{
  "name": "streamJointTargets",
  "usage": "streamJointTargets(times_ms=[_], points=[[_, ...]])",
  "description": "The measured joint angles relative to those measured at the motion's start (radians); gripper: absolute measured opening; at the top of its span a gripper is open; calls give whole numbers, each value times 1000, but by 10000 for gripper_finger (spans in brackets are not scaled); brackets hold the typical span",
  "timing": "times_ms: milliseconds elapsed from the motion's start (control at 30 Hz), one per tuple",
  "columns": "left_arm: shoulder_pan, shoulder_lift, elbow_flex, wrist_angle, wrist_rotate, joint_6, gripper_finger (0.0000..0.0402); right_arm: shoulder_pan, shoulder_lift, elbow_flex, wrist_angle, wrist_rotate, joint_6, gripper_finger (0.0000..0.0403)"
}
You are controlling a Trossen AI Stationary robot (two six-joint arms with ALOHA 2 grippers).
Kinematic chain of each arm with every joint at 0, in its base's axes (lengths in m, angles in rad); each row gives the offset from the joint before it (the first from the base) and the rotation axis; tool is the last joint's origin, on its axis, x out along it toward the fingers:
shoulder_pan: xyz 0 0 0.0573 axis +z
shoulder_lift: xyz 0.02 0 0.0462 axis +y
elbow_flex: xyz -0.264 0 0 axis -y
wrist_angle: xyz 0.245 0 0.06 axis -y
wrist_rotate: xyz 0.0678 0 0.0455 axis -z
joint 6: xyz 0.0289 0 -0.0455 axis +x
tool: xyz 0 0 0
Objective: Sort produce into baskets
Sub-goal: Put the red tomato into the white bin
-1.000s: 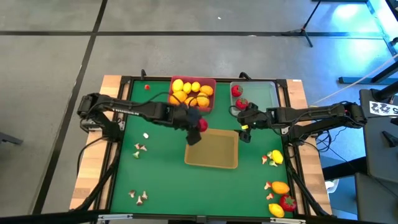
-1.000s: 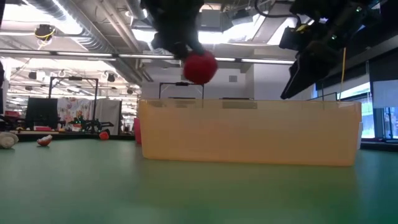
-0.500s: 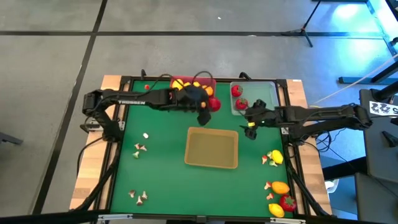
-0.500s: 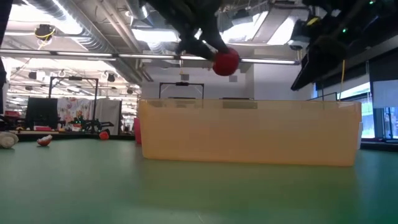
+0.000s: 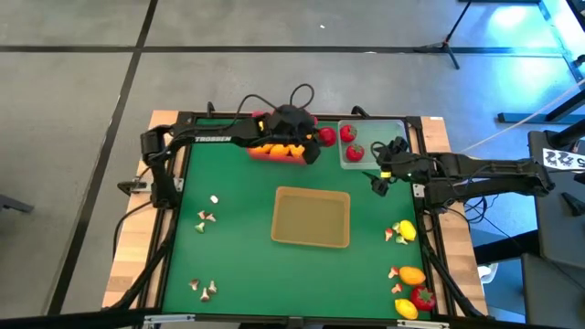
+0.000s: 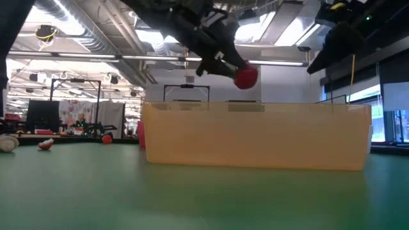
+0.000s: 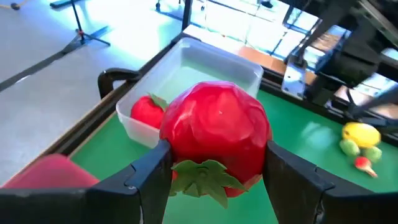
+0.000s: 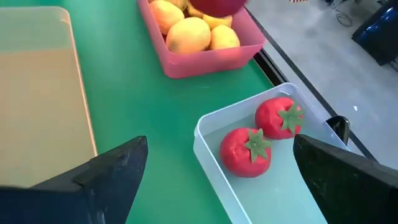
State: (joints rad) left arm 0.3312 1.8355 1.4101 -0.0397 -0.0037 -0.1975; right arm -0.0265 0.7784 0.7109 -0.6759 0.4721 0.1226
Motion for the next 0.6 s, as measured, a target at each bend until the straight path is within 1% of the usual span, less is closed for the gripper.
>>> streamJointTargets(times_ms=[67,167,367,467,600], points=[[2,42,44,-2,0,4,218,0,-3,-1,-20,-1,1,399],[1,115,139,1,21,19,218,0,-5,-1,-22,-20,3,399],[1,280,316,-4,25,35,218,0,3,-1,-23,-46,3,399],[1,337,357,-2,25,41,218,0,2,-1,-22,-46,3,399],[1,381,370,19,24,42,226,0,2,-1,-22,-46,3,399]])
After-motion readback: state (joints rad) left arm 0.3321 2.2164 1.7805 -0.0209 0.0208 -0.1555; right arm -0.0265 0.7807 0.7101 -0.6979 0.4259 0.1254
